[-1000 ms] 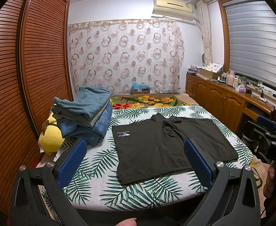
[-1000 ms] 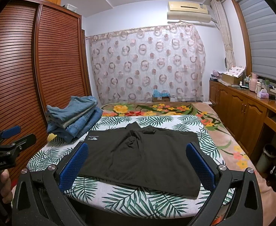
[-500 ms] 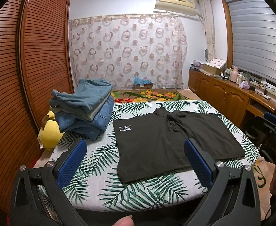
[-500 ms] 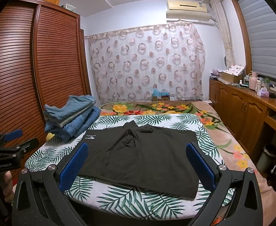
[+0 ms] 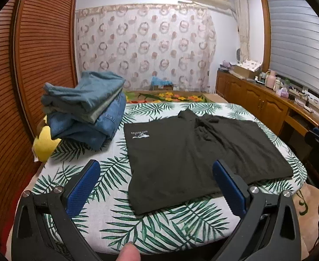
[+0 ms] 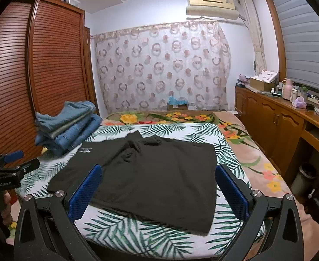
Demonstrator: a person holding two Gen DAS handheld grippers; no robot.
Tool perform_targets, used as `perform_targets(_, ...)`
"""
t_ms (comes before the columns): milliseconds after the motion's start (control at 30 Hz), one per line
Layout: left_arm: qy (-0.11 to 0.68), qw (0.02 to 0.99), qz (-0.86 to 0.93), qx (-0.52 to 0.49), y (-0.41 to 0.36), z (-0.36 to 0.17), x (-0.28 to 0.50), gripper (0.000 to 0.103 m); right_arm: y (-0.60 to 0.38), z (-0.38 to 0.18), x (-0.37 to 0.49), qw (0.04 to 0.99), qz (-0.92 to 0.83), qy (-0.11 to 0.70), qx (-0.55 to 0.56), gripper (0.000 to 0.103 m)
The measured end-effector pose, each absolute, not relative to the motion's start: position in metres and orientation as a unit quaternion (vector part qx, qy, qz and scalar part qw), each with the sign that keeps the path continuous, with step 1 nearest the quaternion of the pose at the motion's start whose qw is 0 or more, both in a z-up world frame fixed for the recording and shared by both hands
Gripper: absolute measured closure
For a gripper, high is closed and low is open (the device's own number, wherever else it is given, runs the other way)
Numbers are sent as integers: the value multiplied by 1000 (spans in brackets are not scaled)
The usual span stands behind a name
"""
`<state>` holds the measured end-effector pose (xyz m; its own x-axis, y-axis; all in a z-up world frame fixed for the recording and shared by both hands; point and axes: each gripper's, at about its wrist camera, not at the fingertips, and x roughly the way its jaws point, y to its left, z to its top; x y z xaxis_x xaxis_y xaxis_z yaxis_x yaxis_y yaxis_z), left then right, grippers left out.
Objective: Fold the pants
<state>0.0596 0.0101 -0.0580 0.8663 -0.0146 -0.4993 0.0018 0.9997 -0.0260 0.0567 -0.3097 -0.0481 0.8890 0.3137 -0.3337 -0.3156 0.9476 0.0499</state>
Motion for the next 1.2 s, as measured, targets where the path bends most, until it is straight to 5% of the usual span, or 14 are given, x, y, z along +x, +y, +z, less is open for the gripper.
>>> perform_targets(467, 334, 941, -35, -46, 50, -104, 83, 3, -295, -53, 81, 961, 161, 223, -28, 0)
perform_targets(667, 365, 929, -43, -44, 59, -115, 87, 26, -299, -58, 82, 955, 168, 243, -31, 0)
perform_targets(800, 390, 917, -59, -55, 61, -125, 88, 51, -301, -57, 87, 950, 170, 258, -34, 0)
perform_targets(1100, 406, 912, -54, -25, 54, -133, 93, 55, -298, -51, 91, 944, 182, 272, -43, 3)
perform_targets(1200, 421, 905, -69, -3, 47, -130, 99, 68, -300, -52, 97, 941, 189, 278, -41, 5)
